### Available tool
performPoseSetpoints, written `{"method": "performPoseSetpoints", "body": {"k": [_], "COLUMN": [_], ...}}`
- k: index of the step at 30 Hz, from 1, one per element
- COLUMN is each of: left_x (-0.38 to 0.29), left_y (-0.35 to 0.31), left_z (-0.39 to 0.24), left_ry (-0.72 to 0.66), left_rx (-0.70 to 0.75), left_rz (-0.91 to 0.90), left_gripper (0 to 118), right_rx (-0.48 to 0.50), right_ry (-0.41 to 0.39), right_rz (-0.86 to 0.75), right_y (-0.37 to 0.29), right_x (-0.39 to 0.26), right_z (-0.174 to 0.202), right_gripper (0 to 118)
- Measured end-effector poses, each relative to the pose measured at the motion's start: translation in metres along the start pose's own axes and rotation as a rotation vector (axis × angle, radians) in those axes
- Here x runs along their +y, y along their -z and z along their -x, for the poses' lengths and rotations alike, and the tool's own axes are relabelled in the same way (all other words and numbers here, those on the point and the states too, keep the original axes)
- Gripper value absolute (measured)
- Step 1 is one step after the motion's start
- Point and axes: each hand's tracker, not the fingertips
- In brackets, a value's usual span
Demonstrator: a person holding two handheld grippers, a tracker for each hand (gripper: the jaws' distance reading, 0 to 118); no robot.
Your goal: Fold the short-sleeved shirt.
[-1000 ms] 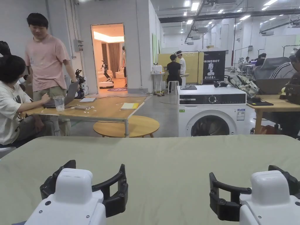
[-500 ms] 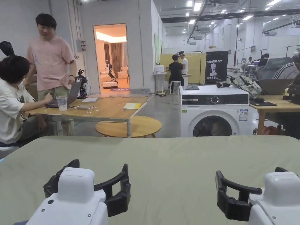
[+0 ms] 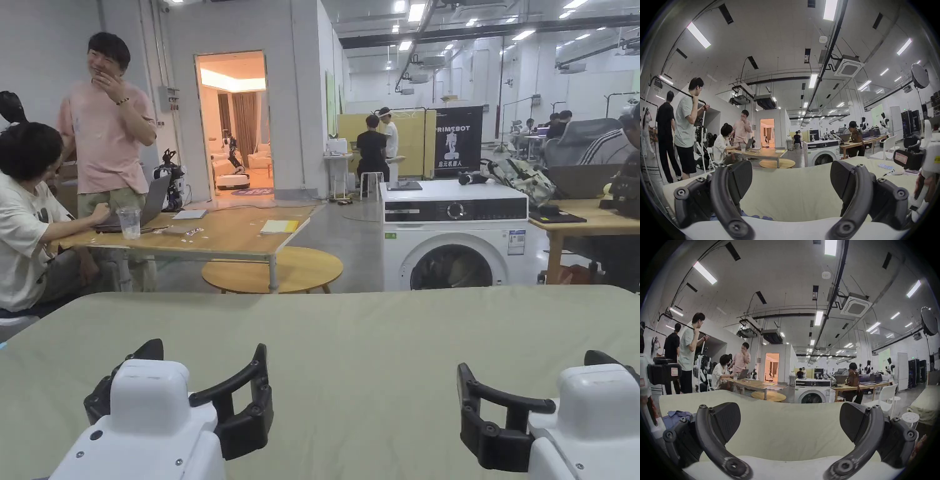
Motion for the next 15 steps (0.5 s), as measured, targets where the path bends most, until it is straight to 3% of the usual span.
{"method": "performPoseSetpoints", "body": {"k": [7, 9, 10, 11, 13, 14, 15], "left_x": [0.0023, 0.0026, 0.0023, 0.0023, 0.0019, 0.0011, -0.0002], "left_y": [-0.0006, 0.0002, 0.0, -0.0001, 0.0003, 0.0007, 0.0006], "left_z": [-0.0021, -0.0018, -0.0018, -0.0019, -0.0023, -0.002, -0.001], "left_ry": [0.017, 0.003, 0.001, 0.001, 0.006, 0.007, 0.005], "left_rx": [0.003, 0.004, 0.005, 0.006, -0.005, -0.019, -0.04], "left_rz": [-0.006, 0.001, 0.0, 0.002, 0.016, 0.024, 0.029], "left_gripper": [99, 88, 74, 51, 26, 15, 5], "right_rx": [0.018, 0.029, 0.029, 0.025, 0.011, 0.007, -0.004], "right_ry": [-0.005, -0.021, -0.03, -0.042, -0.059, -0.057, -0.052], "right_rz": [0.049, 0.047, 0.042, 0.031, 0.038, 0.039, 0.036], "right_y": [0.0022, 0.0006, -0.0008, -0.0024, -0.0009, 0.0001, -0.0001], "right_x": [-0.0023, -0.0032, -0.0036, -0.0042, -0.0046, -0.0059, -0.0072], "right_z": [0.0025, 0.0045, 0.0064, 0.0077, 0.0085, 0.0083, 0.0071], "right_gripper": [118, 110, 95, 63, 17, 5, 4]}}
